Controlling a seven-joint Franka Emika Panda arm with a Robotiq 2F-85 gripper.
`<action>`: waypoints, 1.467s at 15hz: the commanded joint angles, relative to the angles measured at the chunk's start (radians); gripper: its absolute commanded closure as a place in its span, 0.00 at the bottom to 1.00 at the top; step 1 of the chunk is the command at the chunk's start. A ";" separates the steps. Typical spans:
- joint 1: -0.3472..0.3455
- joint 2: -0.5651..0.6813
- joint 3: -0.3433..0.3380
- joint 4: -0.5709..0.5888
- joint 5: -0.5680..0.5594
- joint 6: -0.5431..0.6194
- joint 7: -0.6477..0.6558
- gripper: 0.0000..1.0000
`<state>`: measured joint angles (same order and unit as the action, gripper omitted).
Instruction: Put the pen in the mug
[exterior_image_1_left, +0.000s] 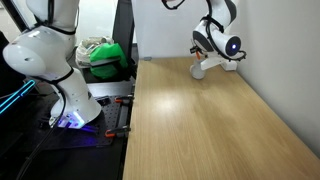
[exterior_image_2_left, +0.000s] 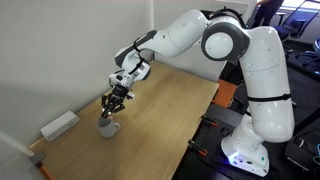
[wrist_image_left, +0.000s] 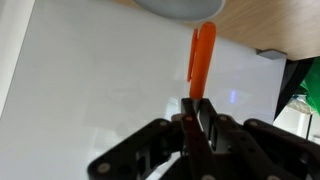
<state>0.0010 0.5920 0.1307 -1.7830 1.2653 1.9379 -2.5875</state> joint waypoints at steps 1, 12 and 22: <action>0.014 0.057 -0.012 0.083 0.003 -0.033 0.026 0.97; 0.043 0.156 -0.004 0.177 -0.004 -0.012 0.044 0.48; 0.021 0.084 -0.010 0.094 0.020 0.001 0.006 0.00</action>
<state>0.0291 0.7361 0.1310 -1.6362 1.2690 1.9382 -2.5802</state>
